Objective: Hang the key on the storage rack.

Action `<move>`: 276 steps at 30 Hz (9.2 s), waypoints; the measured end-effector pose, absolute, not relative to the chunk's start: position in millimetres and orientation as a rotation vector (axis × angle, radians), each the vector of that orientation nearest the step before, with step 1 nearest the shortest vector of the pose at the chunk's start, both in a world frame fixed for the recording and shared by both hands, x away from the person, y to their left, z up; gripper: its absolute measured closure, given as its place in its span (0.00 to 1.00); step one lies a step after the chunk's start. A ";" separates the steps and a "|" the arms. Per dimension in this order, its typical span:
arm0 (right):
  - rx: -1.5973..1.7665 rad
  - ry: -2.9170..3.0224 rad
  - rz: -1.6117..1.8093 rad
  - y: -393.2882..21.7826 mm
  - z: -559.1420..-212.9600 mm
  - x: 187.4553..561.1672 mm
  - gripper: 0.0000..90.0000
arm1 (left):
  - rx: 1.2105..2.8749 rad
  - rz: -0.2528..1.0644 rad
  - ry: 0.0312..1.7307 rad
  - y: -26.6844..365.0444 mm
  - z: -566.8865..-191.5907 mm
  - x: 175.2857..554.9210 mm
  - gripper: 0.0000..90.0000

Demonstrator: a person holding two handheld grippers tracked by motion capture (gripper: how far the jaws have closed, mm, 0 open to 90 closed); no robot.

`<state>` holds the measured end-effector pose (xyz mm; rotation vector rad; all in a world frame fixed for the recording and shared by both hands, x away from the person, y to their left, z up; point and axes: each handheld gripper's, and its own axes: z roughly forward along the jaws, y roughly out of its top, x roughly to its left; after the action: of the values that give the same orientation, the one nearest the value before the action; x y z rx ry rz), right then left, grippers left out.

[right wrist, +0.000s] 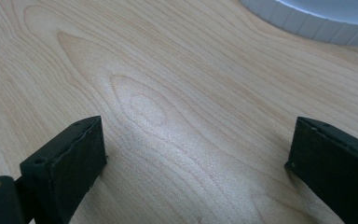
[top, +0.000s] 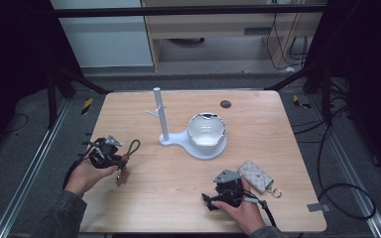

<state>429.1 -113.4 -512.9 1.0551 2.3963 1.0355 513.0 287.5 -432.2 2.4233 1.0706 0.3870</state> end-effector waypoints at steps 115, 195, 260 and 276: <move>1.056 2.393 1.030 -113.7 -513.0 429.5 0.04 | 1.933 0.657 0.993 190.9 -405.8 536.0 0.74; 1.026 2.329 0.842 -128.5 -459.8 437.8 0.08 | 2.052 0.516 0.986 227.1 -445.5 503.7 0.13; 1.280 2.668 0.345 -223.5 -453.2 483.6 0.10 | 2.089 0.514 1.138 277.5 -485.1 485.5 0.09; 1.265 2.705 0.286 -220.5 -467.9 490.3 0.14 | 2.106 0.516 1.138 276.2 -486.1 485.5 0.10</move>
<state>490.3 -220.5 -467.9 1.2647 2.7049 0.2861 485.5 276.2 -486.1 2.1057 1.1384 0.5156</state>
